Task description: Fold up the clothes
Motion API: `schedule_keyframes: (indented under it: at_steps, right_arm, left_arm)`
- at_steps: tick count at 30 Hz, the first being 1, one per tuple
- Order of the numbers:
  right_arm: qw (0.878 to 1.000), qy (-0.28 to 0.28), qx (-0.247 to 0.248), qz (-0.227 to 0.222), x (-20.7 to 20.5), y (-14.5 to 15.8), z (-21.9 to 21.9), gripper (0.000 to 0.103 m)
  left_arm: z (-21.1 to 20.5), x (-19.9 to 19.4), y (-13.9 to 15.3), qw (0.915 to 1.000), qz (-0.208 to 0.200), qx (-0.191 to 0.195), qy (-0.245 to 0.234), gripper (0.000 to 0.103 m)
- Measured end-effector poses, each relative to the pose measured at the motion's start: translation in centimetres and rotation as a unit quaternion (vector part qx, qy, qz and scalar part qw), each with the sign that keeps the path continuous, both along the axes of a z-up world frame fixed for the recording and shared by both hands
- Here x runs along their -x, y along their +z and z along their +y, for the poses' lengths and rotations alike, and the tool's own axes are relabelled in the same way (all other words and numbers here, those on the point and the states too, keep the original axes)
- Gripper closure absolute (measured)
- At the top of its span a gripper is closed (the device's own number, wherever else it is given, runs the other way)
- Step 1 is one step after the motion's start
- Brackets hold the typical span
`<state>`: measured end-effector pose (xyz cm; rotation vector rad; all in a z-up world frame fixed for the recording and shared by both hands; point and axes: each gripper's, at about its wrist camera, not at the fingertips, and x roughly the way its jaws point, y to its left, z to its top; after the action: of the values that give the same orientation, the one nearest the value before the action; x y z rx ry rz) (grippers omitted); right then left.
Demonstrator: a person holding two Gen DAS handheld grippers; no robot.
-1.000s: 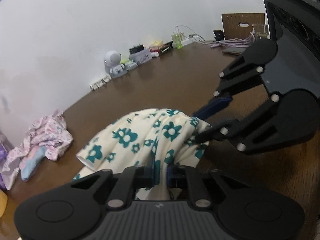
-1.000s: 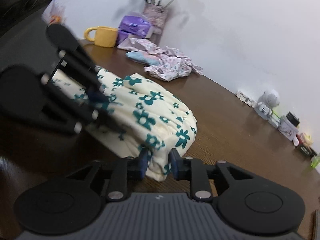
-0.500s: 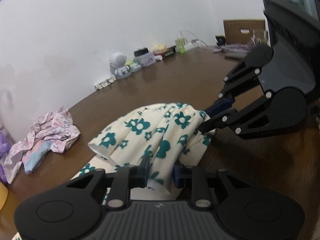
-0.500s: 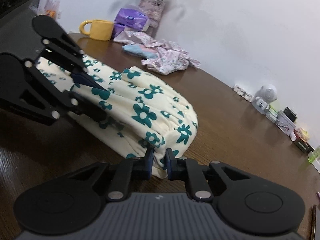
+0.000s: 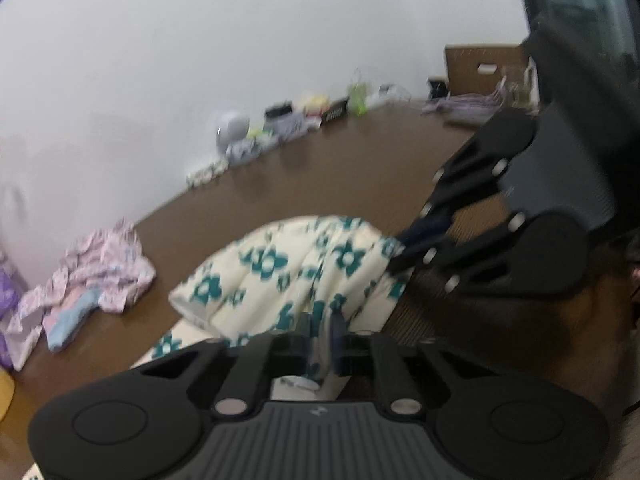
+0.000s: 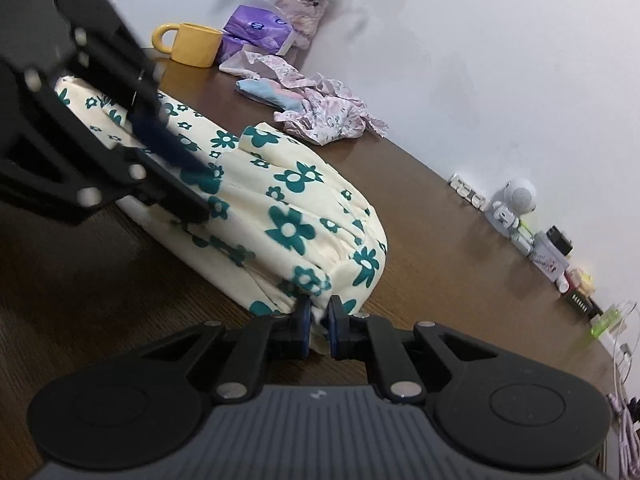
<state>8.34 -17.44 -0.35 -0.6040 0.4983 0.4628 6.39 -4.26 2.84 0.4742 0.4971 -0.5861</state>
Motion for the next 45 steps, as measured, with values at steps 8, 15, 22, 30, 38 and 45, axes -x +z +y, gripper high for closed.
schedule_keyframes:
  at_steps: [8, 15, 22, 30, 38, 45]
  right_arm:
    - [0.986, -0.006, -0.151, 0.072, -1.1, 2.9, -4.1, 0.090]
    - [0.976, -0.009, -0.196, 0.096, -2.8, 2.5, -4.0, 0.090]
    - [0.980, -0.022, -0.171, 0.095, -3.0, 1.3, -3.0, 0.089]
    - [0.976, -0.024, -0.190, 0.100, -2.8, 2.1, -3.7, 0.086]
    - [0.949, -0.074, -0.289, 0.106, -5.2, 2.6, -5.3, 0.078]
    - [0.968, -0.070, -0.224, 0.092, -5.1, 1.1, -3.4, 0.078]
  left_arm:
    - [0.1, -1.3, -1.1, 0.9998, 0.021, -0.001, 0.007, 0.096]
    - [0.6, -1.5, -1.3, 0.9992, 0.034, 0.014, 0.014, 0.091]
    - [1.4, -1.0, 0.8, 0.9962, 0.026, 0.081, 0.019, 0.083]
    - [-1.4, -2.8, -1.1, 0.9990, 0.027, 0.032, 0.011, 0.087]
    - [0.6, -3.8, -1.5, 0.9934, 0.066, 0.093, 0.013, 0.085]
    - [2.1, -4.0, 0.6, 0.9884, 0.059, 0.140, 0.010, 0.084]
